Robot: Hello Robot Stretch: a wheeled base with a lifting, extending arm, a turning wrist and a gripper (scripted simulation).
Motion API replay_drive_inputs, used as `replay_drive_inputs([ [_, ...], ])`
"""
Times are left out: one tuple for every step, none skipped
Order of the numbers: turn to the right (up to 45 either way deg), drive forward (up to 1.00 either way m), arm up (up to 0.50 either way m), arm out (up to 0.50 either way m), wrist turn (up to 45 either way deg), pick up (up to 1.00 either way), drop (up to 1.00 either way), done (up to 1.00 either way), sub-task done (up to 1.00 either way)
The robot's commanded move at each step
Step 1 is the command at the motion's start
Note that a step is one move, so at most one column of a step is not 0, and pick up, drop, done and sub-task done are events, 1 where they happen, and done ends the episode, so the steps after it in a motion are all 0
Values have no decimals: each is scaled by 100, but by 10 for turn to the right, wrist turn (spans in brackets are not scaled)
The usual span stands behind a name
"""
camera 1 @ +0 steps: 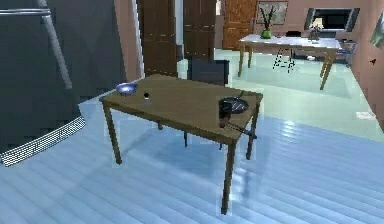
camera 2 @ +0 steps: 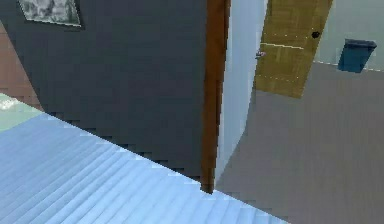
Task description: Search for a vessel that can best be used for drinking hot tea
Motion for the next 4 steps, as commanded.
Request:
replay_drive_inputs([
  [420,0,0,0,0,0,0,0,0],
  [0,55,0,0,0,0,0,0,0],
  [-450,0,0,0,0,0,0,0,0],
  [0,0,0,0,0,0,0,100,0],
])
